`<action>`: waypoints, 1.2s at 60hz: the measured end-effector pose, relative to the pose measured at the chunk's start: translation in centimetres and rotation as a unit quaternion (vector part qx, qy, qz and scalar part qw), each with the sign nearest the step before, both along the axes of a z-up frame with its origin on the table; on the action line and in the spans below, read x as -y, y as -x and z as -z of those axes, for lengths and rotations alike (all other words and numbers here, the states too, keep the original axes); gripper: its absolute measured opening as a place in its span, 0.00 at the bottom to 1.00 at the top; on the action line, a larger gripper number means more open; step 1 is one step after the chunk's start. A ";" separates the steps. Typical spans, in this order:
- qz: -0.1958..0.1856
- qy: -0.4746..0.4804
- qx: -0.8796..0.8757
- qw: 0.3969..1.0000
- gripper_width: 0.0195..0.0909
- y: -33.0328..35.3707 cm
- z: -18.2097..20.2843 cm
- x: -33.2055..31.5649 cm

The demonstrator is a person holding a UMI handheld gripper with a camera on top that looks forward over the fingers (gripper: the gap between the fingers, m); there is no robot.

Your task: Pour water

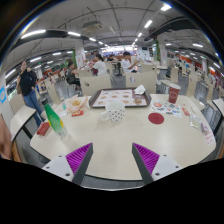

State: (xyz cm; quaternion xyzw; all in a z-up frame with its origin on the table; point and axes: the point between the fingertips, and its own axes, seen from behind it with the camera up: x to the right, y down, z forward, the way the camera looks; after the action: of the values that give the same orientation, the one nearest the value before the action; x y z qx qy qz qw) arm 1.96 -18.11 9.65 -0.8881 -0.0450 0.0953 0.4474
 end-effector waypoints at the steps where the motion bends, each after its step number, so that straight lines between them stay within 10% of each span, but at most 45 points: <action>1: -0.001 -0.001 0.000 1.000 0.90 0.1 0.0 0.0; 39: -0.136 -0.138 -0.042 0.980 0.90 23.1 0.1 -5.2; 54: -0.135 -0.180 -0.036 0.974 0.89 30.4 0.4 -11.4; 57: -0.128 -0.182 -0.013 0.975 0.77 30.9 0.8 -12.6; 59: -0.117 -0.180 0.010 0.977 0.46 30.7 1.5 -13.3; 72: -0.123 -0.174 0.042 0.976 0.31 32.2 1.4 -14.2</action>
State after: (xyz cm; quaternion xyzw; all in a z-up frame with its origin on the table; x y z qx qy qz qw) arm -30.21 -3.92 8.28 -0.7878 -0.1890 0.1029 0.5772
